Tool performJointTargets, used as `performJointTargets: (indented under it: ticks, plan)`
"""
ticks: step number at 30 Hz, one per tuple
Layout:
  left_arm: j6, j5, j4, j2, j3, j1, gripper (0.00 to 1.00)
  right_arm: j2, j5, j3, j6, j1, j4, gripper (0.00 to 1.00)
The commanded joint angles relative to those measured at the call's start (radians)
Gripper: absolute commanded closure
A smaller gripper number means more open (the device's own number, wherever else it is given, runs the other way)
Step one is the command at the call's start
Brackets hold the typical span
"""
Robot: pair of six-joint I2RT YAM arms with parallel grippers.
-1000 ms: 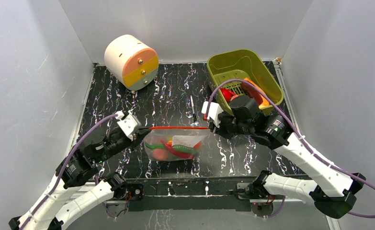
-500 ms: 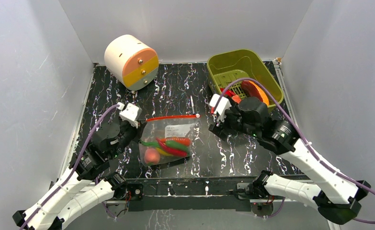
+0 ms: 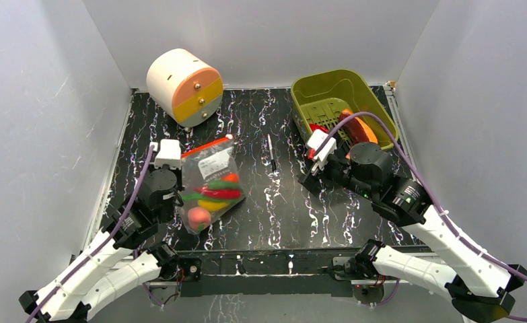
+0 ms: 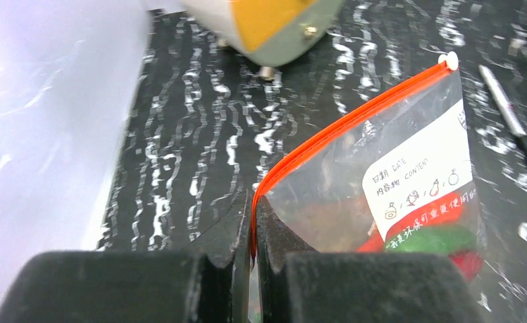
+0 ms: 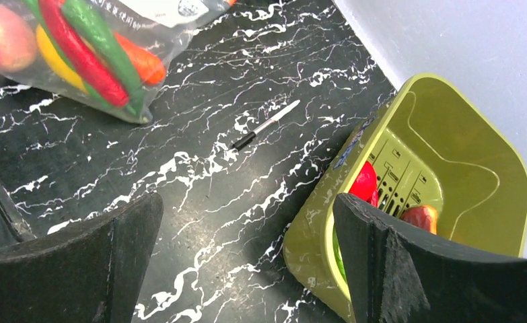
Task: Place the food in the zip-top bag and seal the zipper
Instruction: Place the zipper food storage bag at the center of the board.
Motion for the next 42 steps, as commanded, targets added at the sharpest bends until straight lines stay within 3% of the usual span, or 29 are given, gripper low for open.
performJointTargets:
  ticks: [1,12,17,20,21,24,26,30,38,42]
  plan:
    - [0.024,-0.288,0.057,-0.008,-0.013,0.003,1.0,-0.041,-0.017,-0.004,0.035,-0.005,0.13,0.02]
    - [-0.069,-0.367,0.049,0.056,-0.077,0.019,1.0,-0.057,-0.09,-0.007,0.075,-0.005,0.155,0.02]
    - [-0.069,-0.369,0.049,0.077,-0.09,0.093,1.0,-0.064,-0.129,-0.027,0.113,-0.005,0.171,0.02]
    - [-0.101,-0.297,0.036,0.105,-0.089,0.186,1.0,-0.059,-0.124,-0.031,0.136,-0.005,0.178,0.02]
    - [-0.123,-0.272,0.014,0.12,-0.075,0.214,0.94,-0.057,-0.119,-0.03,0.149,-0.004,0.183,0.02]
    - [-0.152,-0.249,-0.027,0.165,-0.026,0.244,0.52,-0.057,-0.105,-0.032,0.219,-0.005,0.219,0.02]
    - [-0.169,-0.238,-0.053,0.19,0.01,0.244,0.31,-0.053,-0.069,-0.043,0.301,-0.005,0.248,0.02]
    - [-0.187,-0.139,-0.078,0.194,0.057,0.244,0.03,-0.012,0.16,-0.044,0.592,-0.005,0.268,0.02]
    - [-0.225,0.091,-0.103,0.127,0.124,0.244,0.02,0.073,0.223,-0.037,0.834,-0.005,0.254,0.02]
    - [-0.239,0.307,-0.099,0.105,0.175,0.245,0.02,0.122,0.244,-0.028,0.901,-0.005,0.22,0.02]
